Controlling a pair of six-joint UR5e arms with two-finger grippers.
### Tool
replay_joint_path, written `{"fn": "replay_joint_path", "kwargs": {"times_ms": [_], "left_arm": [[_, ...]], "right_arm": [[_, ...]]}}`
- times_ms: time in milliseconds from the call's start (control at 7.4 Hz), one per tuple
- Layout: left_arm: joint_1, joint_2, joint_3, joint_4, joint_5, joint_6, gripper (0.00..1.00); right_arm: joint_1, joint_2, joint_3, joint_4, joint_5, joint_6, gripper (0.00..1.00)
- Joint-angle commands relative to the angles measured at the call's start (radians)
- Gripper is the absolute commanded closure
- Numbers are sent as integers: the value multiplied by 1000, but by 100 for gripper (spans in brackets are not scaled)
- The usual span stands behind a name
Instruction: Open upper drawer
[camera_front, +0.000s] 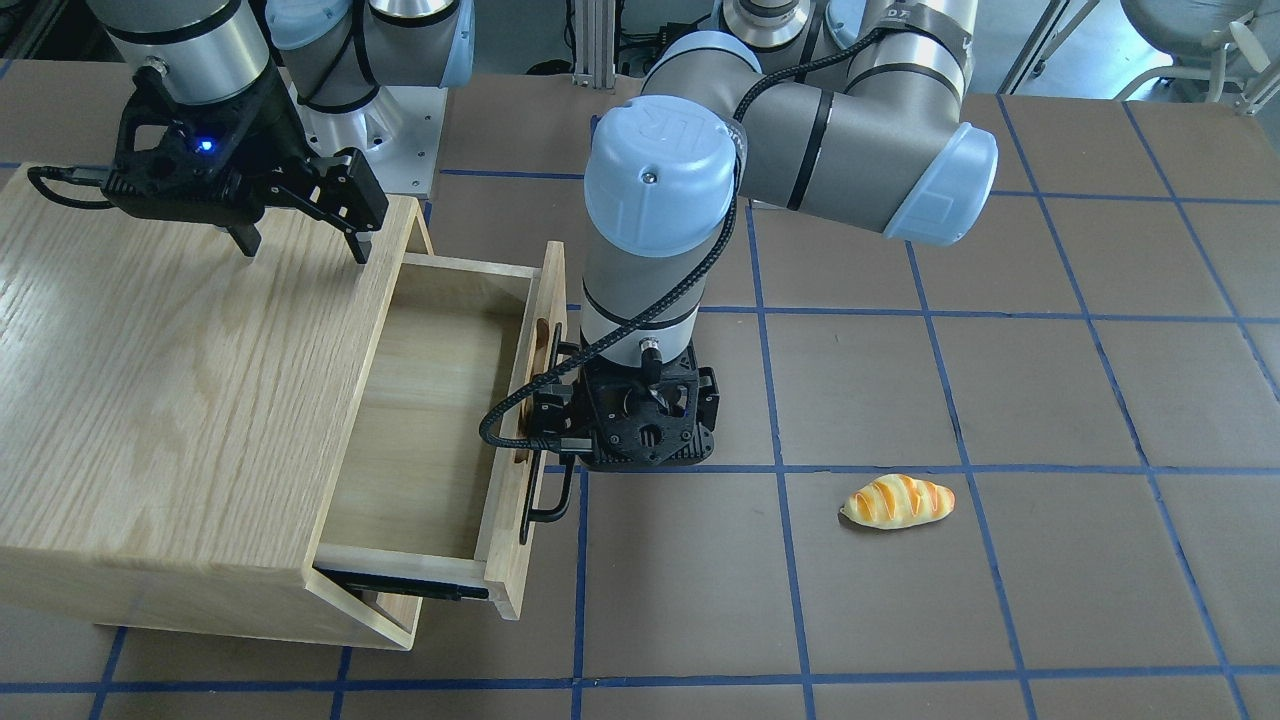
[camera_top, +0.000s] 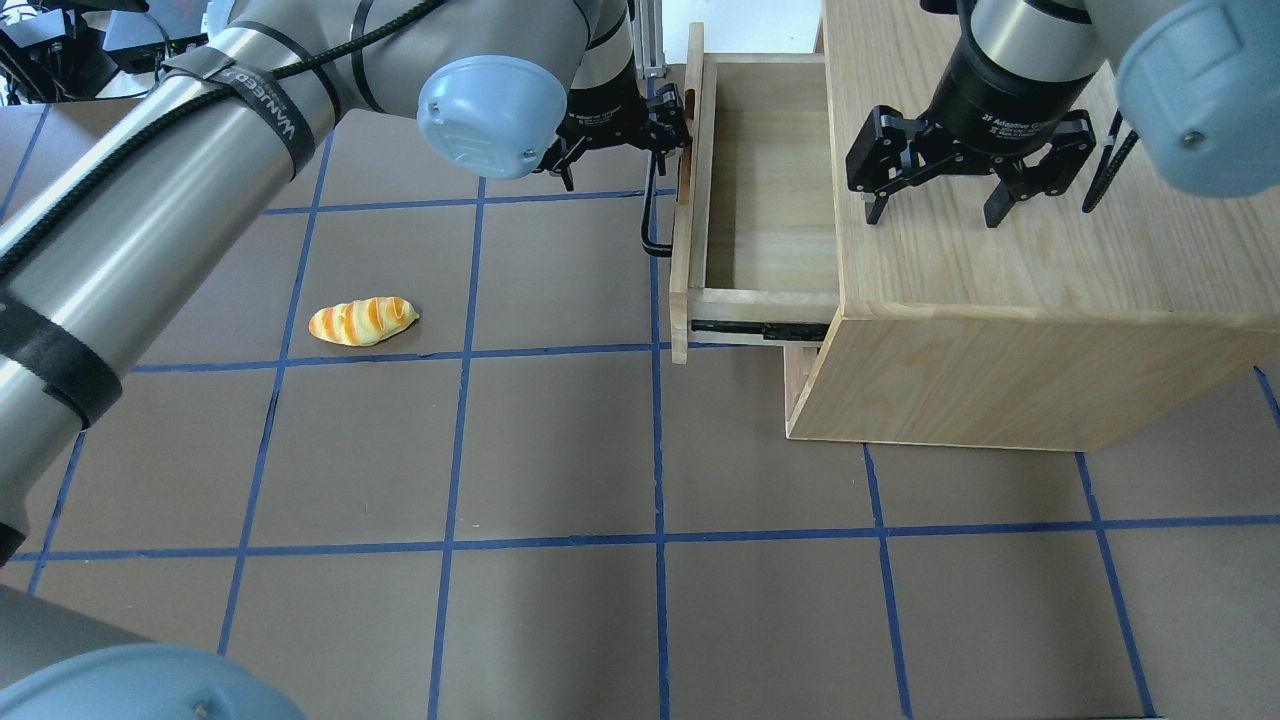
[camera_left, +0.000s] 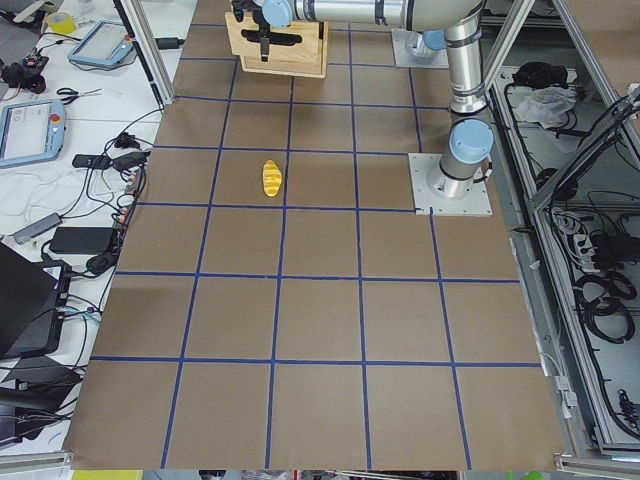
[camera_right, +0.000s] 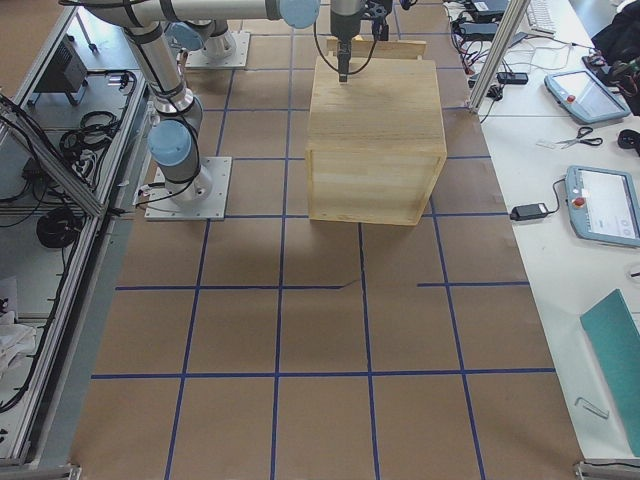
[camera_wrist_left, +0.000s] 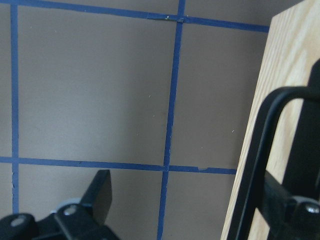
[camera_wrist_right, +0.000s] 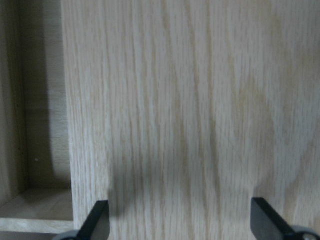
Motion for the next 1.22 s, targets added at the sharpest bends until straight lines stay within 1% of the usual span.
{"fn": "replay_joint_path", "kwargs": {"times_ms": [0, 541, 811, 1081], "left_arm": [[10, 0, -1, 0, 24, 8, 0], [25, 9, -1, -23, 24, 7, 0], [27, 25, -1, -66, 27, 1, 0], [27, 34, 2, -80, 27, -8, 0]], "right_arm": [[0, 0, 0, 0, -1, 0, 0], [0, 0, 0, 0, -1, 0, 0], [0, 0, 0, 0, -1, 0, 0], [0, 0, 0, 0, -1, 0, 0]]}}
